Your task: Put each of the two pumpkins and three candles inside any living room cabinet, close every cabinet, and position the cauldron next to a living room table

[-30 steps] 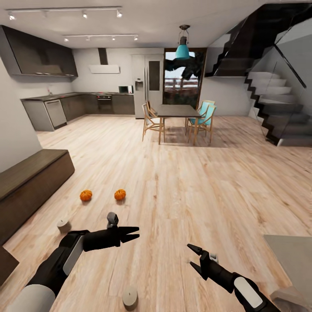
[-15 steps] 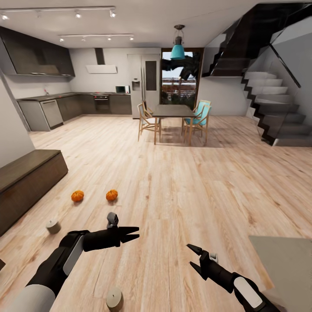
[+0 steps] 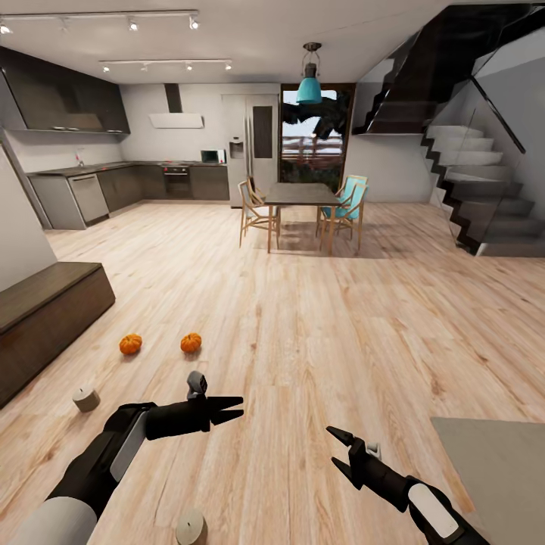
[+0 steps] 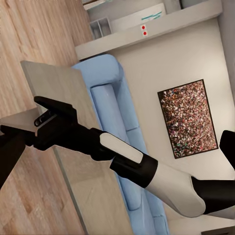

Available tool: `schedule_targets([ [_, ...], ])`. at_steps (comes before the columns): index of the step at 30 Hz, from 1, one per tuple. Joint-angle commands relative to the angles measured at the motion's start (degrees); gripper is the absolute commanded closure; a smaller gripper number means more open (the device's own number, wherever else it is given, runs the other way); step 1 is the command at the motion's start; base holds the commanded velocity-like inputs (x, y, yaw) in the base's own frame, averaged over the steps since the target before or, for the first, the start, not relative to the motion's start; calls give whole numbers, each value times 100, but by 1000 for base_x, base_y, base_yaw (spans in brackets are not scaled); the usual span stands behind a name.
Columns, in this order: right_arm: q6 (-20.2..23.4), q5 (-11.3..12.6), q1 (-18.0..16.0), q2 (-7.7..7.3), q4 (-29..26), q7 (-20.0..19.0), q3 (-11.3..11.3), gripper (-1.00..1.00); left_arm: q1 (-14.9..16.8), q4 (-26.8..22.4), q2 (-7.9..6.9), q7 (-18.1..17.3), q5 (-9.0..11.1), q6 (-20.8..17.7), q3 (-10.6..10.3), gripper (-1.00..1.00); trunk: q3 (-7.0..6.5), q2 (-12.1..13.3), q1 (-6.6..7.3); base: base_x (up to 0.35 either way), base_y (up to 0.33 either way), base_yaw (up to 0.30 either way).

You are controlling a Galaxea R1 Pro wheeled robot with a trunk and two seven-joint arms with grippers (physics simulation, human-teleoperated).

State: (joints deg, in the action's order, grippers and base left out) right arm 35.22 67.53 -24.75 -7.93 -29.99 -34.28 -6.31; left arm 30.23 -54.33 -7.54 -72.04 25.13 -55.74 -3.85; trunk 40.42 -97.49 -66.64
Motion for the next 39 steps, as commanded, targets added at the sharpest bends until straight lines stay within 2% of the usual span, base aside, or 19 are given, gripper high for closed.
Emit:
schedule_targets([
  [1,5,32,-4,-5,2,-6,-28,-100,6,1,-4,-4,25,-42,-15,-100,5,-3,1,1,41,54],
  [12,-193,32,-4,-18,43,-48,-28,-100,6,2,-10,-3,26,-42,-19,-100,5,-3,1,0,133,39],
  [24,-208,32,-4,-39,46,-18,-28,-100,7,2,-11,-3,23,-42,-18,-100,5,-3,1,0,60,1],
  [33,-209,28,-4,-16,52,-3,-28,-100,9,2,-11,-3,19,-41,-19,-100,5,-3,1,0,208,0],
  [39,-211,26,-4,4,81,50,-35,-100,8,2,-61,8,11,-37,-12,-100,5,-3,1,0,41,0],
])
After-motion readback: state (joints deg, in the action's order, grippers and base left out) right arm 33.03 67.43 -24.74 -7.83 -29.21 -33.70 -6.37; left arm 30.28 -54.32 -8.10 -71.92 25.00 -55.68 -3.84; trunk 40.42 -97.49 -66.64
